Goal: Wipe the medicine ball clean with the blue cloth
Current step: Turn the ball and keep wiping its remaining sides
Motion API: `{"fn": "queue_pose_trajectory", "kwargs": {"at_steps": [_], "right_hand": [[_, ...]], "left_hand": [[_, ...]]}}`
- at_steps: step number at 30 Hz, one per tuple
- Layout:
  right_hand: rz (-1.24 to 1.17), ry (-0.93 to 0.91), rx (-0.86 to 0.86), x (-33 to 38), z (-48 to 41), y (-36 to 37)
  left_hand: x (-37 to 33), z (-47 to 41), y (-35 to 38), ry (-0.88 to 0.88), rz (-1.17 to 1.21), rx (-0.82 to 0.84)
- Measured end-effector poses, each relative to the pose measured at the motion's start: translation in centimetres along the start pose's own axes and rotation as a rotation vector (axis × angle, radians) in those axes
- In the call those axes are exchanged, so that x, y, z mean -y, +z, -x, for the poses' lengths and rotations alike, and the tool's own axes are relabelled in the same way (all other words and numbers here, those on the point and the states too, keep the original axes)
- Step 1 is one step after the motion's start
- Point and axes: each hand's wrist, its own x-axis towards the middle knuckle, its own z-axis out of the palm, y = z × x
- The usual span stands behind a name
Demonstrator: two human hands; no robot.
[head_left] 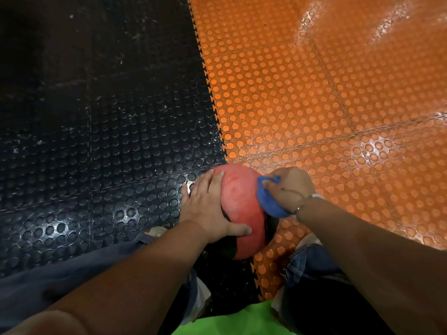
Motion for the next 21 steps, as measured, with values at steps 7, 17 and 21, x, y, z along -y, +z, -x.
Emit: {"fn": "queue_pose_trajectory", "kwargs": {"at_steps": [7,17,21], "right_hand": [[-0.014,-0.187,0.089,3.0,1.6,1.2],[-0.057,-0.13,0.081,0.7,1.1,1.1],[-0.377,0.151,0.095,-0.8,-0.6,-0.4]], "left_hand": [[0.0,-0.1,0.1,0.04,-0.035,0.016],[-0.2,-0.1,0.5,0.093,-0.051,0.017],[-0.2,0.0,0.6,0.131,0.001,0.005]]}}
